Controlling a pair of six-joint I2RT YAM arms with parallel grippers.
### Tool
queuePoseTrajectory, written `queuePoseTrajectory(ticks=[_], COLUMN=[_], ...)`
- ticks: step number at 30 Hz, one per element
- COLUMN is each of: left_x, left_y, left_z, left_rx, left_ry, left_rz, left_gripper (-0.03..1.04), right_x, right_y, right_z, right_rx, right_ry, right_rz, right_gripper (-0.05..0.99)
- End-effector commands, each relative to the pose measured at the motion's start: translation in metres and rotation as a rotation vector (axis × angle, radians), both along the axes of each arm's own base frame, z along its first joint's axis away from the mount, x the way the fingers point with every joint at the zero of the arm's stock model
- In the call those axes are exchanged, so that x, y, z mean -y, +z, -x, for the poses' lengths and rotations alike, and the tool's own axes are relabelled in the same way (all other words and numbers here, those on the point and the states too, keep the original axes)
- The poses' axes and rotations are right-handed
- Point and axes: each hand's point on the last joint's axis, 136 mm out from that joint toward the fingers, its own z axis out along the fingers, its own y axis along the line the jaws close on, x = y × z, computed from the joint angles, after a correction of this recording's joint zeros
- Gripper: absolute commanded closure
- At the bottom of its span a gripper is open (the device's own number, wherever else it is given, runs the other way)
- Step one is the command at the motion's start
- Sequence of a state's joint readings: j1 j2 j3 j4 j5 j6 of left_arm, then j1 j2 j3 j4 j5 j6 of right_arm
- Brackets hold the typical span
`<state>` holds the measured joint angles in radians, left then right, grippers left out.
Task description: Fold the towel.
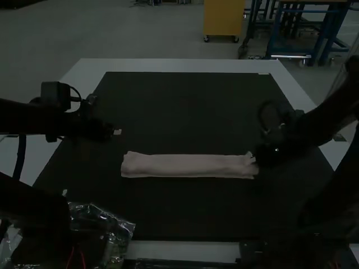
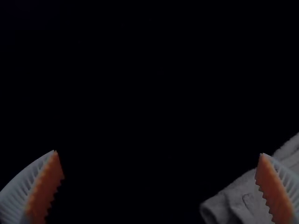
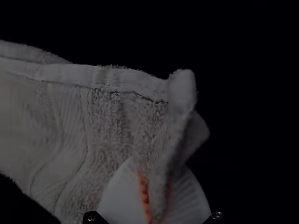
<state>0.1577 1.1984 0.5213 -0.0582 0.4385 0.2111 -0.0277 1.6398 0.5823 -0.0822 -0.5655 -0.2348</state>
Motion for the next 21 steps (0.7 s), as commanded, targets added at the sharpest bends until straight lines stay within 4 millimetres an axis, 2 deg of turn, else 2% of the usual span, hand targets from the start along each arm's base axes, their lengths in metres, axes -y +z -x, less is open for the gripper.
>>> queuePoseTrajectory(ticks=[1,6,11,21], left_x=[-0.001,-0.006,-0.010,-0.013], left_y=[0.015,0.007,0.000,-0.004], left_z=[-0.009,-0.012,-0.016,-0.024], left_rx=[0.047,0.037,0.027,0.039], left_ry=[0.003,0.021,0.037,0.046], left_rz=[0.005,-0.006,-0.016,-0.026], left_gripper=[0.04,0.04,0.04,0.04], right_x=[-0.001,-0.013,-0.035,-0.115], right_y=[0.031,0.044,0.060,0.079], right_z=[-0.019,-0.013,-0.011,0.004], right_rx=[0.074,0.064,0.080,0.084], right_ry=[0.012,0.048,0.098,0.237], right_rz=[-0.066,-0.088,-0.105,-0.193], right_gripper=[0.96,0.96,0.96,0.96])
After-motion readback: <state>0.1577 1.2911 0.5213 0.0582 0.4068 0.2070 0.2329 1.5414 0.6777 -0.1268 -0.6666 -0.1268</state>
